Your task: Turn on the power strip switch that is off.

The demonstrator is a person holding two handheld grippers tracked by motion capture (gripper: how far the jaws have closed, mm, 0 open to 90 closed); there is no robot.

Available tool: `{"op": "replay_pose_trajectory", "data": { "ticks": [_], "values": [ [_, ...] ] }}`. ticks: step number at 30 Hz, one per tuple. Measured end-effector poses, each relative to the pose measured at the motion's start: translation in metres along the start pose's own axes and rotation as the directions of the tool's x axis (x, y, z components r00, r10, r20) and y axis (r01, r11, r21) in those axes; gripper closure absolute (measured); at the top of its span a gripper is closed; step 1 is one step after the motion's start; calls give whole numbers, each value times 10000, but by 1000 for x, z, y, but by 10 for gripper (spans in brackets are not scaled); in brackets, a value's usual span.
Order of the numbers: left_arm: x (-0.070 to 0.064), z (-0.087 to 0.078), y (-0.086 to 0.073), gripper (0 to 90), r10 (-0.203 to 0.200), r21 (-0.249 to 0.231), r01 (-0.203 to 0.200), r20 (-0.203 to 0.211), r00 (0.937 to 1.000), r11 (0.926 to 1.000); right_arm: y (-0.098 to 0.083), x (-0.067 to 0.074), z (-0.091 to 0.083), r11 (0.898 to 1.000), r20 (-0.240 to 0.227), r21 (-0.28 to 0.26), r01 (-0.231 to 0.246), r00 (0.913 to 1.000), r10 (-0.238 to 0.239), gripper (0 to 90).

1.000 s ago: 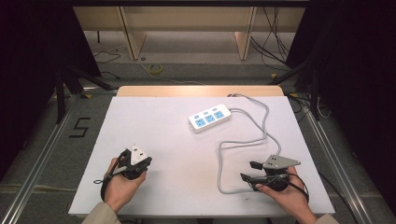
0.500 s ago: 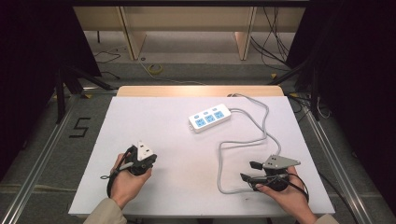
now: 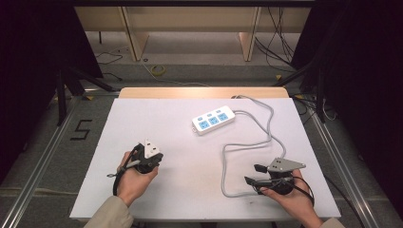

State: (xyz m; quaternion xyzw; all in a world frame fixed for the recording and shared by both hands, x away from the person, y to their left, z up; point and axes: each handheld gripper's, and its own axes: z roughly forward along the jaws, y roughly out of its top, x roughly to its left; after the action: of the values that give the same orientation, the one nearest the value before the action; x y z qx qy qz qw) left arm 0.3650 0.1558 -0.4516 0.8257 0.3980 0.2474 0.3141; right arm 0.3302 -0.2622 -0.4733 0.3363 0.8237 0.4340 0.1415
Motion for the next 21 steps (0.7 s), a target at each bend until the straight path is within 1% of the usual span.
{"op": "replay_pose_trajectory", "data": {
  "ticks": [9,10,15,16,21],
  "values": [
    [1,4,4,897,-8,-62,8,-5,10000,10000,0,0,0,10000,6,-24,-7,10000,7,389],
    [2,4,6,897,56,-68,-56,3,10000,10000,0,0,0,10000,-3,-19,-10,10000,10,389],
    [0,7,11,898,22,-169,-22,1,10000,9999,0,0,0,10000,-3,-21,-2,10000,2,389],
    [0,7,13,898,79,-163,-79,3,10000,9998,0,0,0,10000,-4,-18,-8,10000,8,389],
    [-1,11,19,897,104,-245,-103,44,9999,9996,0,0,0,10000,16,-32,-57,10000,57,389]
  ]
}}
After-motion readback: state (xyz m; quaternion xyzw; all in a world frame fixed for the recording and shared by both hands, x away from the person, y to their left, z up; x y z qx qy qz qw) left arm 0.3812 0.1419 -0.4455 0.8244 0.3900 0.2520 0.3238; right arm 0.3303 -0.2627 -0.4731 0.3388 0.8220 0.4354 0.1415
